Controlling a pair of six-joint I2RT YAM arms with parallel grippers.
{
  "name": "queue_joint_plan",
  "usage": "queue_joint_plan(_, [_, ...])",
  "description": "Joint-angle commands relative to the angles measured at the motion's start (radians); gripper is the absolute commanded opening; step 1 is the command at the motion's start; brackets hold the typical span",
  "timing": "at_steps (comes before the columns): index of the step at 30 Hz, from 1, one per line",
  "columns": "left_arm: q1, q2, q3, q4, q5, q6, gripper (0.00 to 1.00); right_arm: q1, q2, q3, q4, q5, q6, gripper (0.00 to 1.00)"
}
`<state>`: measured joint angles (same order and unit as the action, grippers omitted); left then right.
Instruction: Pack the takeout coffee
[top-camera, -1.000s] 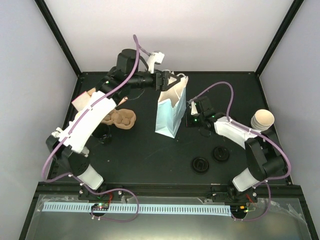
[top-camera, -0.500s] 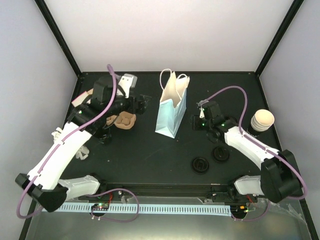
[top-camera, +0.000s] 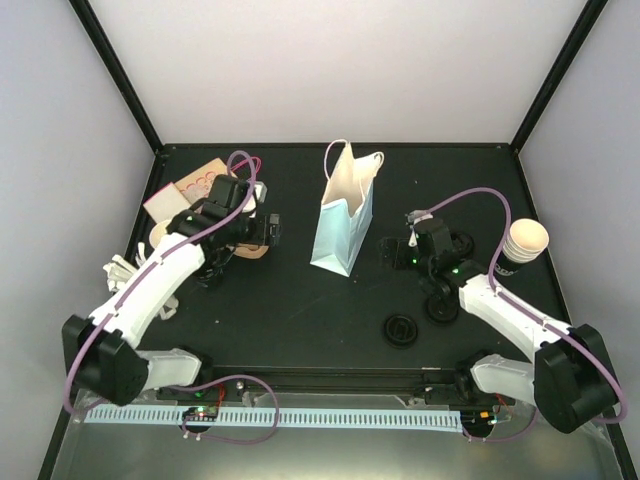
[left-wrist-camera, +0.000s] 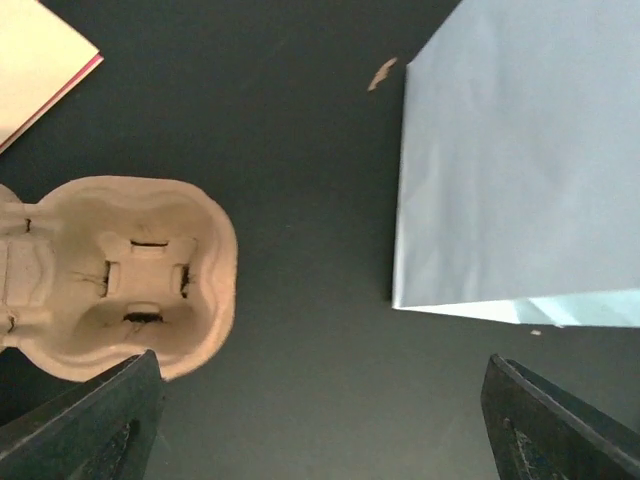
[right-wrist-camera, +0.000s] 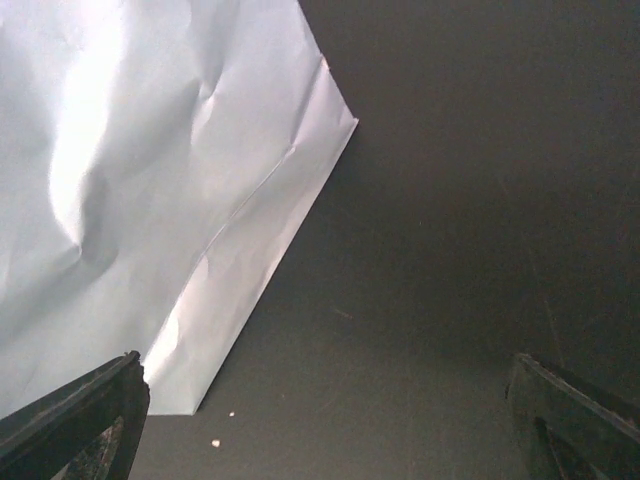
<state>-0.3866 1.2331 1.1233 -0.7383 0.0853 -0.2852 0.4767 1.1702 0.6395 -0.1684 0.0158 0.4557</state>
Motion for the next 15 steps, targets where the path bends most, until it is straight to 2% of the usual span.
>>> queue_joint_plan(1, [0.003, 0.109, 0.007, 0.01, -0.12, -0.036, 0.87, 0.004, -0.013, -0.063, 0.129, 0.061, 0.017, 1.0])
queue_joint_plan(6, [0.0, 0.243, 0.013, 0.03, -0.143, -0.039, 0.77, 0.004, -0.048, -0.166, 0.239, 0.055, 0.012, 1.0])
queue_joint_plan(15, [-0.003, 0.369, 0.023, 0.081, -0.174, -0.04, 0.76, 0.004, -0.048, -0.185, 0.261, 0.049, -0.002, 1.0])
